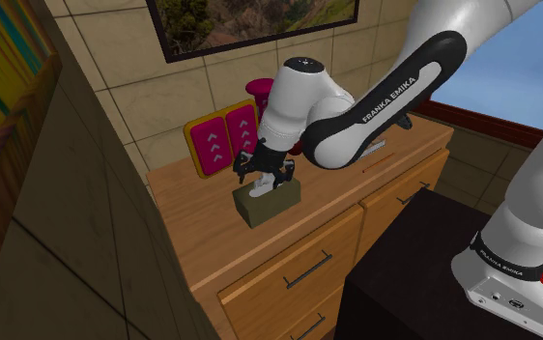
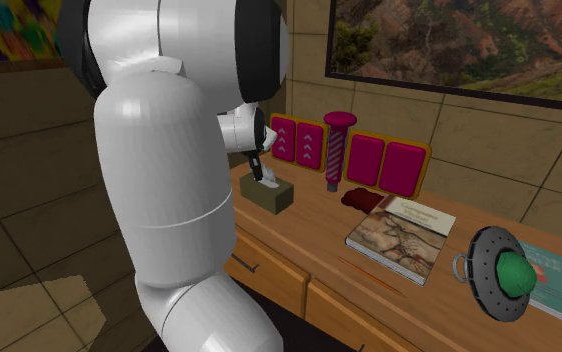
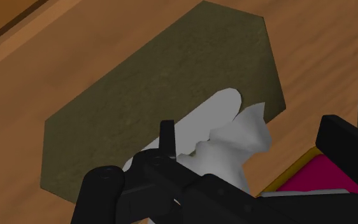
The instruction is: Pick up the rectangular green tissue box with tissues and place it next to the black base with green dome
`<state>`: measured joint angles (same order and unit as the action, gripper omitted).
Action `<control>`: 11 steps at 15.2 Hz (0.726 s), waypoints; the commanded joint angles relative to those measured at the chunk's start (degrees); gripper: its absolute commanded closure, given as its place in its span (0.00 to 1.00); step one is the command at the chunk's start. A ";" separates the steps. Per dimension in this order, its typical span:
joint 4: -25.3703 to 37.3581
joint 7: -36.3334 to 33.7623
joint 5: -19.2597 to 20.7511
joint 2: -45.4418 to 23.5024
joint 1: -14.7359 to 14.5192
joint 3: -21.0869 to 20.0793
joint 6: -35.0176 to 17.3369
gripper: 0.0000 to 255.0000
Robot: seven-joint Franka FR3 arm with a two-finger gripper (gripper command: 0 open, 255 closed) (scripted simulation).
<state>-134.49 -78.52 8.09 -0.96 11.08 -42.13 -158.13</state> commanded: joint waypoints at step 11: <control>0.18 -1.10 1.50 -0.85 -0.05 0.12 -0.43 1.00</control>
<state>-134.09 -79.58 9.53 -1.71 11.02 -42.03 -158.65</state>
